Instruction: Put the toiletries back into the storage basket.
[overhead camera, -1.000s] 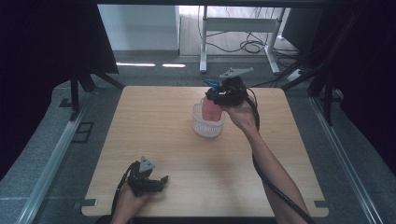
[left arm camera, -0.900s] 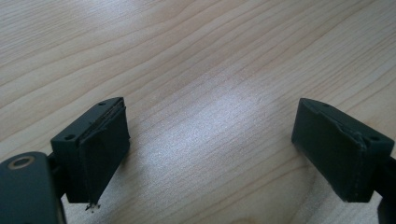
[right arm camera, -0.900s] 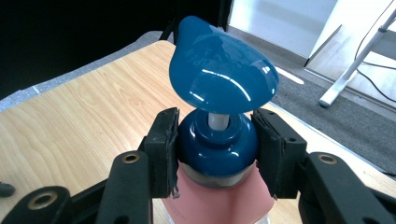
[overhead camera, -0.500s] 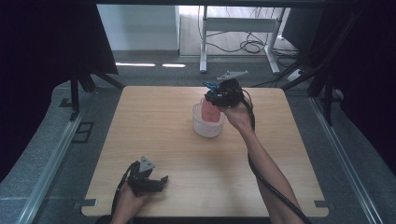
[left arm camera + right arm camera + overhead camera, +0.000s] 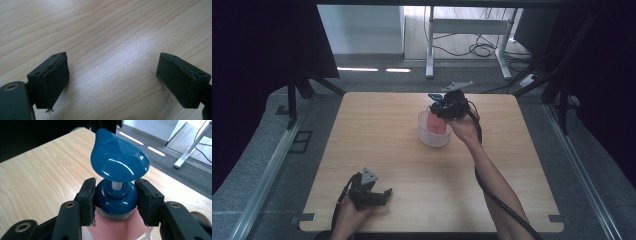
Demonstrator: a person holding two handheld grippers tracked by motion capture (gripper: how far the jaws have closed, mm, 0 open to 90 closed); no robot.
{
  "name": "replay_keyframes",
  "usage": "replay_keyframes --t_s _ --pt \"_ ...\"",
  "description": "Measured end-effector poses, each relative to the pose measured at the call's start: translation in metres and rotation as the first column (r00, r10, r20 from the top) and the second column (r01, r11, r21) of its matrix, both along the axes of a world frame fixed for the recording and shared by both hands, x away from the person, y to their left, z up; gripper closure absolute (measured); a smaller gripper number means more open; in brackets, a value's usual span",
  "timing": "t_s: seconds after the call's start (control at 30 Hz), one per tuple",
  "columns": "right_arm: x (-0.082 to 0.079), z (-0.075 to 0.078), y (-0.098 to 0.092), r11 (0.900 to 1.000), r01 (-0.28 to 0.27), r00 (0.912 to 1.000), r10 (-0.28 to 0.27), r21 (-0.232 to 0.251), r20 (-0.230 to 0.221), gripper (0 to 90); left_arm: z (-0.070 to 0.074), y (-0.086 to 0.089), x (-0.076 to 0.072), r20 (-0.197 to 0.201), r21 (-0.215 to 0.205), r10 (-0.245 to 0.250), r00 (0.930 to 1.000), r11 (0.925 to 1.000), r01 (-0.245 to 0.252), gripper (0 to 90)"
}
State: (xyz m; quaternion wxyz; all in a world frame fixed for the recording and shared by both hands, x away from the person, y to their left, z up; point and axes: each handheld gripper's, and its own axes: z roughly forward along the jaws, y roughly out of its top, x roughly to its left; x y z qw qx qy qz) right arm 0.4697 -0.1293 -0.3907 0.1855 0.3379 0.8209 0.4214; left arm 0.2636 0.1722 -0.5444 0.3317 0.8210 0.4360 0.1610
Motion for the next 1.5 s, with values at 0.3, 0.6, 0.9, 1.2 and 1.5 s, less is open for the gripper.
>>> replay_keyframes --t_s 0.3,0.6,0.9,1.2,1.5 --pt "0.003 -0.019 0.001 1.0 -0.004 0.9998 0.004 -0.012 -0.019 52.8 0.0 0.0 0.0 0.0 0.0 0.0 1.0 1.0 0.0 10.8" --pt "0.005 -0.035 0.004 1.0 -0.009 0.9992 0.008 -0.018 -0.04 52.8 0.0 0.0 0.0 0.0 0.0 0.001 1.0 1.0 -0.001 10.8" --pt "0.006 -0.045 0.003 1.0 -0.013 0.998 0.012 -0.02 -0.061 52.7 0.0 0.0 0.0 0.0 0.0 0.0 1.0 1.0 0.0 10.8" --pt "0.006 -0.047 -0.008 1.0 -0.012 0.9955 0.014 0.028 -0.094 51.4 0.0 0.0 0.0 0.0 0.0 0.001 1.0 1.0 -0.001 10.8" --pt "0.004 -0.048 -0.011 0.999 -0.011 0.9946 0.015 0.045 -0.103 43.9 0.0 0.0 -0.001 0.0 0.0 0.004 1.0 1.0 -0.004 10.8"
